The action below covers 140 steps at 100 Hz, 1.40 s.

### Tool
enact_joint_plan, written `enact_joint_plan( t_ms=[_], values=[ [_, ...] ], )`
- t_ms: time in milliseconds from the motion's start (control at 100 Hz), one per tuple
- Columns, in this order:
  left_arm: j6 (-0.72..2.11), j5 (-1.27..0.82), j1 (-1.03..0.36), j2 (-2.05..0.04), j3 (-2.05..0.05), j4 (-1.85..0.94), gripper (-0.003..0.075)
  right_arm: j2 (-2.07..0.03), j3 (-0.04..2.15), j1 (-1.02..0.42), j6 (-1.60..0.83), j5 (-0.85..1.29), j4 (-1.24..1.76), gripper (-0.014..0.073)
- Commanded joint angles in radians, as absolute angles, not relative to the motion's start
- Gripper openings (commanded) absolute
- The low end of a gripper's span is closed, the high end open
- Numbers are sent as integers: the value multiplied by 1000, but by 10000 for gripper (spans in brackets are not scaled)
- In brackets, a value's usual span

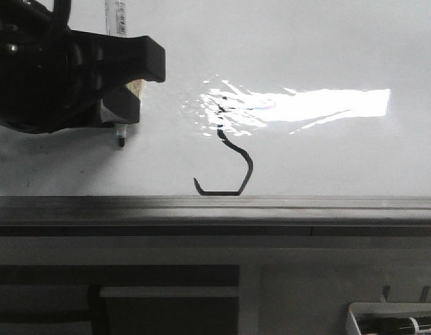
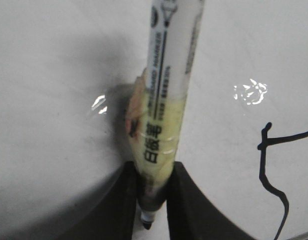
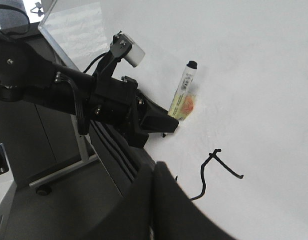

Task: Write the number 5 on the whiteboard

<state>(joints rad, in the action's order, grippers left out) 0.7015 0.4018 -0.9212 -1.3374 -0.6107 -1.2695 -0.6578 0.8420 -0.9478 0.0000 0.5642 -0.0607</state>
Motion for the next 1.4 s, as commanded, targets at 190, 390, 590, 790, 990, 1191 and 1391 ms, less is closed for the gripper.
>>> enact_joint_plan(
  t_ms=[190,390,590,790,990,1191,1391],
  values=[
    [692,457,-913,-1349,-626,-1278,91,-657,869,-939,0,489,-62,-61],
    [692,475,-913,-1349,-626,-1278,222,-657,869,-939,0,488,-64,-61],
    [692,485,-913,-1349,-626,-1278,279,-657,869,-939,0,488,-67,-61],
    [692,523,-913,-1349,-626,-1278,533,-657,864,-939,0,484,-71,-61],
    [692,524,-926,-1271,-642,-1278,587,-652,864,-939,0,480,-119,-61],
    [819,453,-1008,-1036,-642,-1273,581,-585,862,-939,0,522,-163,-61],
    [1018,346,-1040,-733,-594,-1282,351,-461,795,-939,186,630,-414,-61]
  ],
)
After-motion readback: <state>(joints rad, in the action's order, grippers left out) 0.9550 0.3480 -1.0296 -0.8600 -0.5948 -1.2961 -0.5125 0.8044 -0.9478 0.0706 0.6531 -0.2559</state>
